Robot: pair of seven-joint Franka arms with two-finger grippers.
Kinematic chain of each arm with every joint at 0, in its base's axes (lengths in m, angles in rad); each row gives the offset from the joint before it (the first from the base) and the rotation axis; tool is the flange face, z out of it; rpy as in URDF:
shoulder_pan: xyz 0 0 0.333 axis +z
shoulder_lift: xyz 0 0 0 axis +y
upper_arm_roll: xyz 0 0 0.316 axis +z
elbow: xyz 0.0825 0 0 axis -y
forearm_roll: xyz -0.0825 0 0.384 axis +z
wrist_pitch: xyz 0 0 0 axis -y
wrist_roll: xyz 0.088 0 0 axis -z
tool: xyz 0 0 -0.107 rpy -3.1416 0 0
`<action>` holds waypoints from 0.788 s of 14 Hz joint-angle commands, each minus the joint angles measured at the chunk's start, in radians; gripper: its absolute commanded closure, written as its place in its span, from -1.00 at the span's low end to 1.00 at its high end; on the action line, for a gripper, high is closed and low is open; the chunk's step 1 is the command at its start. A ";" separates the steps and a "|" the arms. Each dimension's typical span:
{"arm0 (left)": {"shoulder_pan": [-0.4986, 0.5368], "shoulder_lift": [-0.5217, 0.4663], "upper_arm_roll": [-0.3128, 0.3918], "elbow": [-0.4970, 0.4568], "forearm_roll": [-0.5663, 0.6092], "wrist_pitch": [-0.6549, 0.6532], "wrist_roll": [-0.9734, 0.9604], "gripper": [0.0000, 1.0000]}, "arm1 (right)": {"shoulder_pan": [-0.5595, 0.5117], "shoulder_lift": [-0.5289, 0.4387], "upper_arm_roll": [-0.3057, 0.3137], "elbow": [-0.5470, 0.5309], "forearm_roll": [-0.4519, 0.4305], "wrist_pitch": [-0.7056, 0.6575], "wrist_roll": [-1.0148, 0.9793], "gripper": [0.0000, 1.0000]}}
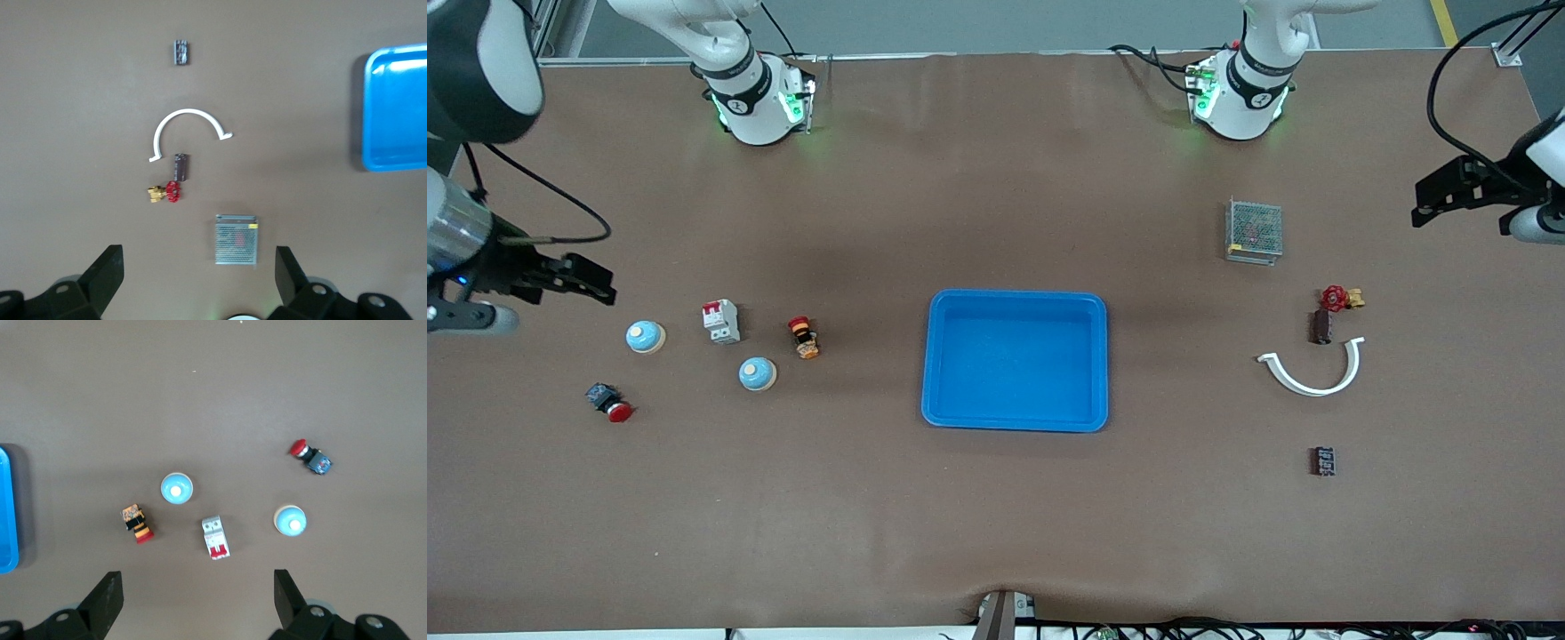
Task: Place electrolytic capacitor and blue bell in tray
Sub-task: 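Move the right gripper to a blue bell while the left gripper reaches a capacitor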
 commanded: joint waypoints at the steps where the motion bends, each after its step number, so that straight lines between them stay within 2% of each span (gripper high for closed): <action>1: 0.027 -0.067 -0.004 -0.249 0.015 0.211 0.047 -1.00 | -0.007 0.084 -0.001 0.017 0.016 0.064 0.006 -1.00; 3: 0.031 -0.124 -0.004 -0.433 0.015 0.385 0.047 -1.00 | -0.004 0.128 -0.001 0.017 0.015 0.098 -0.008 -1.00; 6: 0.030 -0.124 -0.009 -0.573 0.026 0.526 0.086 -1.00 | 0.014 0.177 -0.003 -0.006 0.013 0.145 -0.017 -1.00; 8: 0.031 -0.121 -0.007 -0.682 0.028 0.667 0.124 -1.00 | 0.022 0.184 -0.003 -0.079 0.013 0.231 -0.017 -1.00; 10: 0.050 -0.086 -0.007 -0.747 0.040 0.786 0.158 -1.00 | 0.020 0.188 -0.003 -0.147 0.013 0.315 -0.038 -1.00; 11: 0.072 -0.045 -0.009 -0.744 0.041 0.812 0.179 -1.00 | 0.019 0.192 -0.003 -0.176 0.013 0.349 -0.049 -1.00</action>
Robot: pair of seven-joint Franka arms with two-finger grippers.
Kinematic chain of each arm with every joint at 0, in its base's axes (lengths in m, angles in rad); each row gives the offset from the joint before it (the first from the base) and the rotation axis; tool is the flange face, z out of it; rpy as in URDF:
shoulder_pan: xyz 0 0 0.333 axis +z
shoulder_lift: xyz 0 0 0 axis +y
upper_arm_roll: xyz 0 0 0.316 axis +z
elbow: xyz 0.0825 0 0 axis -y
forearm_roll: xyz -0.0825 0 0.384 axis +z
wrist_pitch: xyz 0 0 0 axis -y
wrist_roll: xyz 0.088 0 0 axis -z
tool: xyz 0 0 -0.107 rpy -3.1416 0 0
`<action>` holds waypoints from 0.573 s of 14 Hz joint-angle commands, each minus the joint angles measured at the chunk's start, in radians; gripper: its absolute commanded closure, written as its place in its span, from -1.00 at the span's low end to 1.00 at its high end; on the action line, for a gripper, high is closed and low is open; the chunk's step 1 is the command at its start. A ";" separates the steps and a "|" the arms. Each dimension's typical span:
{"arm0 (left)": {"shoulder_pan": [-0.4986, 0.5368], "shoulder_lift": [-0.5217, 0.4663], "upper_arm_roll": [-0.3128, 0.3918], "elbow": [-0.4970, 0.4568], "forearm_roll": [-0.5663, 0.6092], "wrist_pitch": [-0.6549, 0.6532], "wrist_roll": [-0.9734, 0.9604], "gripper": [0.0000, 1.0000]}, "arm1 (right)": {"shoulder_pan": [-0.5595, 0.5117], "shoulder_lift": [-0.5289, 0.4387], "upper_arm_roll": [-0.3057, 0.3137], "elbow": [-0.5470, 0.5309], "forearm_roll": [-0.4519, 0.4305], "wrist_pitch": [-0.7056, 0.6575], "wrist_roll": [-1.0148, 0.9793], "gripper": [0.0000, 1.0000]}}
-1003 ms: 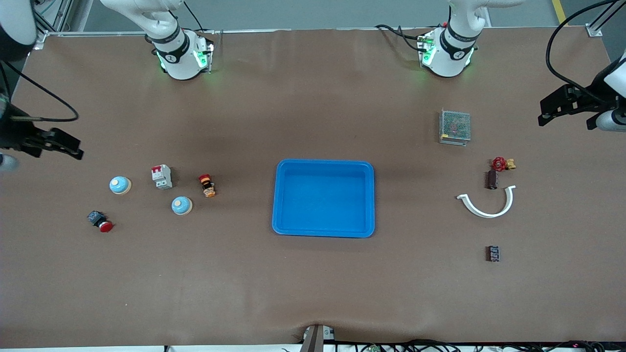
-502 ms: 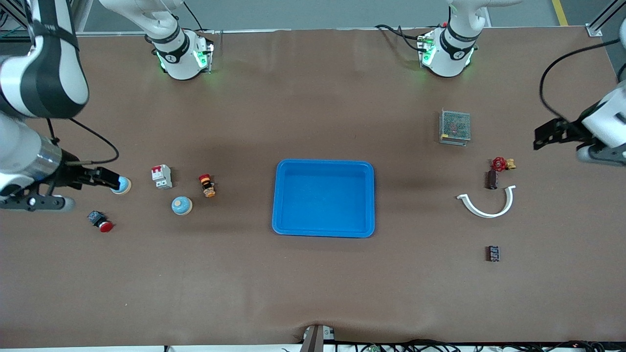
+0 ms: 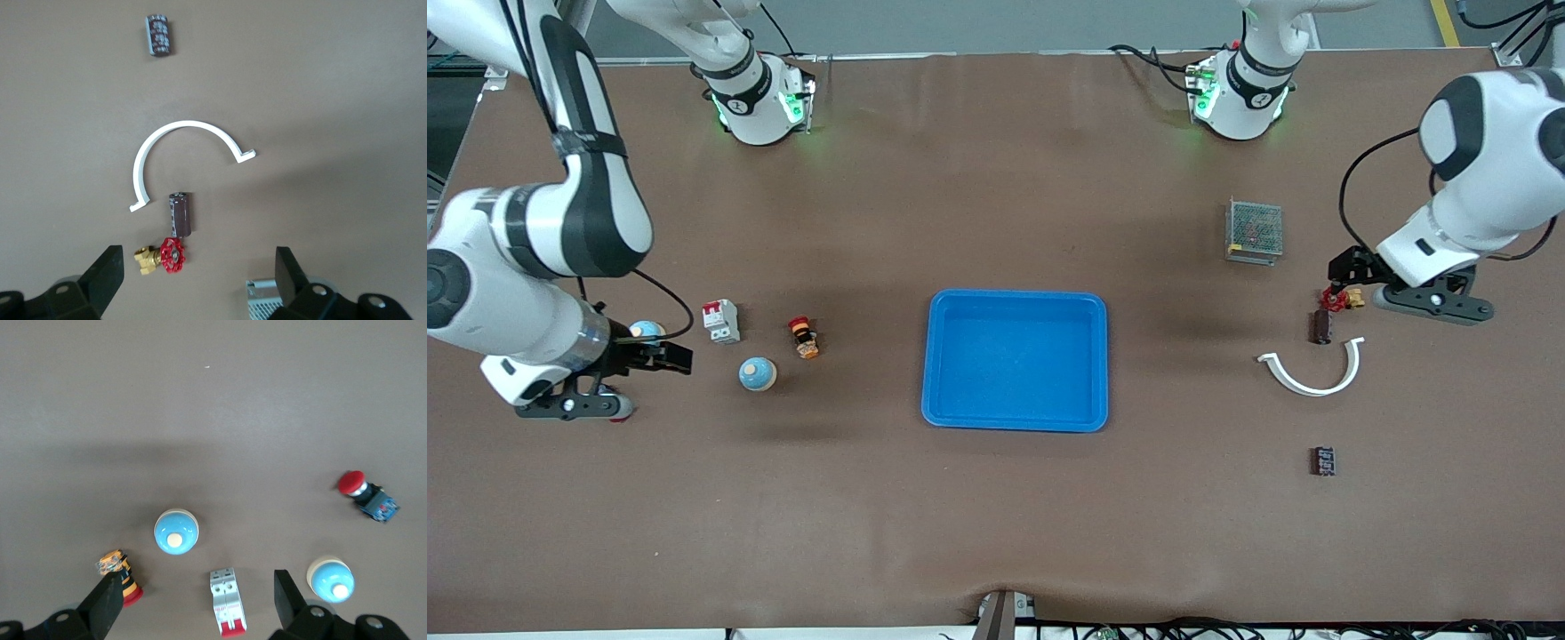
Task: Place electrolytic capacitor and blue bell in tray
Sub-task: 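Grasp the blue bell with the right gripper while the left gripper grasps the capacitor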
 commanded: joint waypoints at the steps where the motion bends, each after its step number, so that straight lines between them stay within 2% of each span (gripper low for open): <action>1: 0.043 0.065 -0.005 -0.037 0.020 0.106 0.055 -1.00 | 0.000 0.001 -0.003 -0.079 0.012 0.076 -0.042 -1.00; 5: 0.086 0.208 -0.005 -0.034 0.019 0.266 0.056 -1.00 | -0.003 0.048 -0.001 -0.093 0.014 0.113 -0.076 -1.00; 8: 0.087 0.292 -0.004 -0.033 0.016 0.338 0.032 -1.00 | 0.005 0.056 -0.001 -0.158 0.014 0.224 -0.076 -1.00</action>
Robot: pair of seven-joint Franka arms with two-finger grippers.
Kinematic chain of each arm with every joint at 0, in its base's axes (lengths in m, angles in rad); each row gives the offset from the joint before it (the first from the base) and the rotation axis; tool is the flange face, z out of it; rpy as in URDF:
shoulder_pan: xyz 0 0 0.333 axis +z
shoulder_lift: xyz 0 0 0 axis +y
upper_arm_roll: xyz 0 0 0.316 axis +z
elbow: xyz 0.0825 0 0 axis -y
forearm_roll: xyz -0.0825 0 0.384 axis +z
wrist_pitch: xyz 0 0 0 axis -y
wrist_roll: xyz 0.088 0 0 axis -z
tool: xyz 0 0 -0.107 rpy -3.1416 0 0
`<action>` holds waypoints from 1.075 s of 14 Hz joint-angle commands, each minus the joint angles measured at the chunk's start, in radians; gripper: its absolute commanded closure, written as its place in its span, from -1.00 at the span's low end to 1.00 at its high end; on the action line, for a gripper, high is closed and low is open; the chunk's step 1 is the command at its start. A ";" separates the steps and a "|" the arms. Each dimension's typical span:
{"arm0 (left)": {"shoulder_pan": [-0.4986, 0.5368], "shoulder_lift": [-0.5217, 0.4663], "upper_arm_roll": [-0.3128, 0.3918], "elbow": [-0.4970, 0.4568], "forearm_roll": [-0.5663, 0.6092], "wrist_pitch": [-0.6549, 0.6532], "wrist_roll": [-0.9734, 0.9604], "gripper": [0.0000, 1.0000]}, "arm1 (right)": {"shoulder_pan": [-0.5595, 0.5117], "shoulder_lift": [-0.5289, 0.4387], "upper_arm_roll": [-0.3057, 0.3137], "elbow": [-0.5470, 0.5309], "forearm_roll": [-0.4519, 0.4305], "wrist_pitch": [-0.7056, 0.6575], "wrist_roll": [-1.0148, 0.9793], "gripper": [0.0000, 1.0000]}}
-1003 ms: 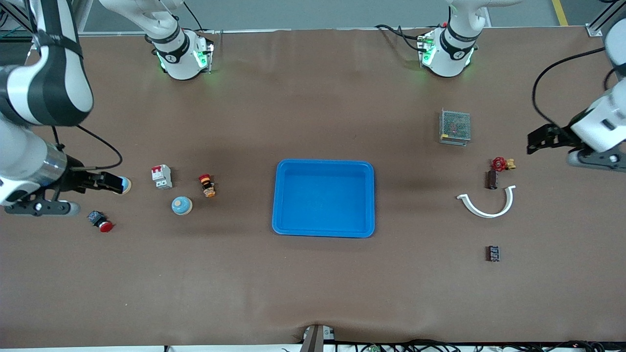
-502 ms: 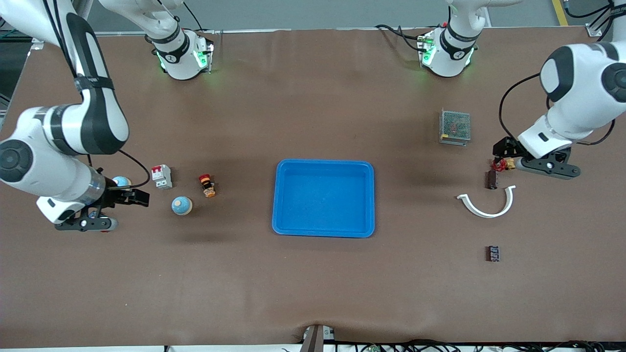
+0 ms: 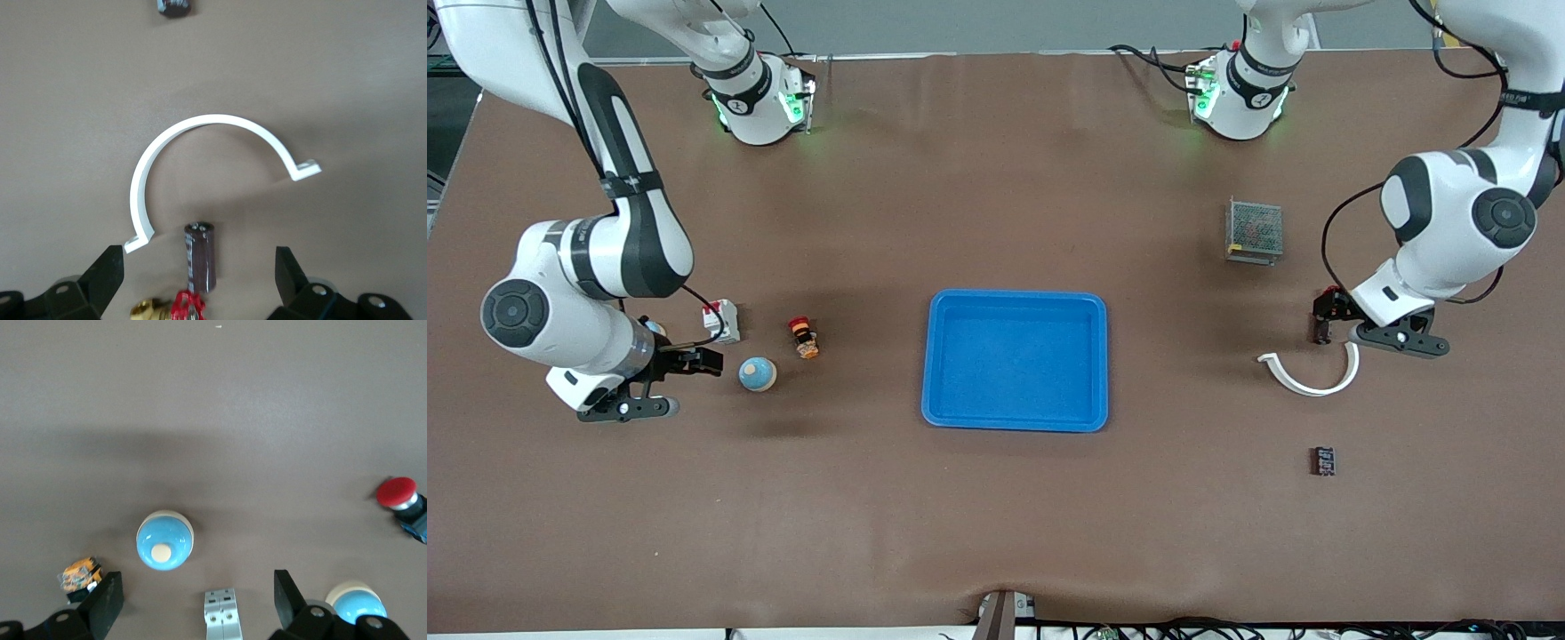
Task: Place electrolytic capacitor and blue bell in tray
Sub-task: 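Grasp the blue bell with the right gripper while the left gripper grasps the capacitor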
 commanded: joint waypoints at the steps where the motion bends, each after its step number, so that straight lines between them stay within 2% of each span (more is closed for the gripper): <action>1: 0.005 0.060 -0.005 0.014 0.011 0.047 -0.026 -1.00 | 0.005 0.004 0.001 -0.058 0.014 0.083 -0.016 -1.00; 8: 0.041 0.112 -0.005 0.010 0.005 0.052 -0.051 -1.00 | 0.026 0.052 0.003 -0.112 0.103 0.199 -0.016 -1.00; 11: 0.041 0.119 -0.005 -0.007 0.005 0.071 -0.053 -1.00 | 0.044 0.053 0.003 -0.164 0.104 0.278 -0.016 -1.00; 15: 0.041 0.120 -0.005 -0.042 0.005 0.131 -0.054 -1.00 | 0.046 0.071 0.001 -0.170 0.104 0.284 -0.019 -1.00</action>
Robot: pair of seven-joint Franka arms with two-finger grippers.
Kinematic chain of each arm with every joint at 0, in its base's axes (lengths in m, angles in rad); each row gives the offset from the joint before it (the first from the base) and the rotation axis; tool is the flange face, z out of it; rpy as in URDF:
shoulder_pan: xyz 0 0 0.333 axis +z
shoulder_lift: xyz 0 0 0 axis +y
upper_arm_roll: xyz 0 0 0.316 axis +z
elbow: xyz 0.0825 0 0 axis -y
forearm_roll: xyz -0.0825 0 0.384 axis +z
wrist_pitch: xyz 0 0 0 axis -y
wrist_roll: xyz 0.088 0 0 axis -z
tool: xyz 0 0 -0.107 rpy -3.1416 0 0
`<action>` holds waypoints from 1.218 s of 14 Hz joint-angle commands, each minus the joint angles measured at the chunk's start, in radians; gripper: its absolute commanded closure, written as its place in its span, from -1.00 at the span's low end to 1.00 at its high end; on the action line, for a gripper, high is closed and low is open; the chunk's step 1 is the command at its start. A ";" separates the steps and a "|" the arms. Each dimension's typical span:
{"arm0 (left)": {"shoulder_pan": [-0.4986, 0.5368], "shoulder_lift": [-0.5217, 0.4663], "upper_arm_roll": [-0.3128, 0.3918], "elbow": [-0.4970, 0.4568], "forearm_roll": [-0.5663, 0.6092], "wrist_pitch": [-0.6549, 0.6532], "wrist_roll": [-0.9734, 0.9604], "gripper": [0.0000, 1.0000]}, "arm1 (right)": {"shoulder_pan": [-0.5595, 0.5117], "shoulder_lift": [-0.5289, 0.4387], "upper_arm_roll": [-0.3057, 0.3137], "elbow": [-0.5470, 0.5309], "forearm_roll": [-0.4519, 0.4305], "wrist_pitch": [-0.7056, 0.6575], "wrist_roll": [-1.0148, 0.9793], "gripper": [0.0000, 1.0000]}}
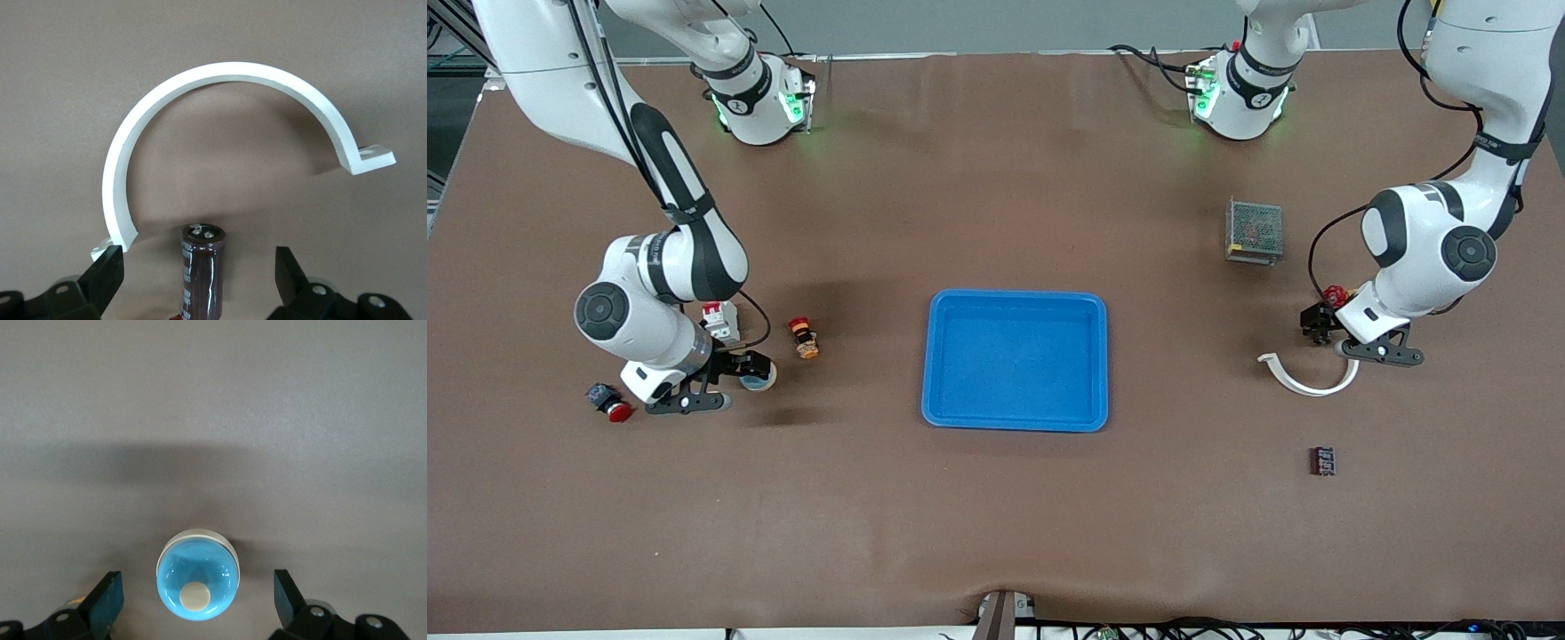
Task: Place electrolytic capacitor and blue bell in tray
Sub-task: 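Grasp the blue bell with the right gripper while the left gripper grasps the capacitor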
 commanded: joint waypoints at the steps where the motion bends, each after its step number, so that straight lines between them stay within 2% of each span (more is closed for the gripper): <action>1: 0.005 -0.005 -0.005 -0.029 0.005 0.037 -0.018 -1.00 | 0.006 0.008 -0.005 -0.009 0.024 0.016 -0.019 -1.00; 7: 0.002 0.000 -0.005 -0.068 0.005 0.086 -0.050 -1.00 | 0.005 0.038 -0.005 -0.020 0.024 0.042 -0.039 -1.00; 8: 0.000 0.003 -0.005 -0.069 0.005 0.085 -0.059 -0.75 | 0.005 0.042 -0.005 -0.022 0.024 0.045 -0.045 -1.00; 9: 0.002 0.007 -0.005 -0.069 0.005 0.083 -0.087 0.49 | 0.005 0.050 -0.005 -0.022 0.024 0.047 -0.046 -1.00; 10: 0.000 0.015 -0.005 -0.068 0.005 0.083 -0.090 0.99 | 0.005 0.053 -0.005 -0.022 0.024 0.053 -0.046 -1.00; 15: -0.003 0.015 -0.005 -0.063 0.007 0.083 -0.110 1.00 | 0.009 0.076 -0.005 -0.022 0.024 0.091 -0.048 -1.00; 17: -0.006 -0.014 -0.008 -0.051 0.007 0.071 -0.163 1.00 | 0.009 0.076 -0.005 -0.022 0.024 0.091 -0.048 -1.00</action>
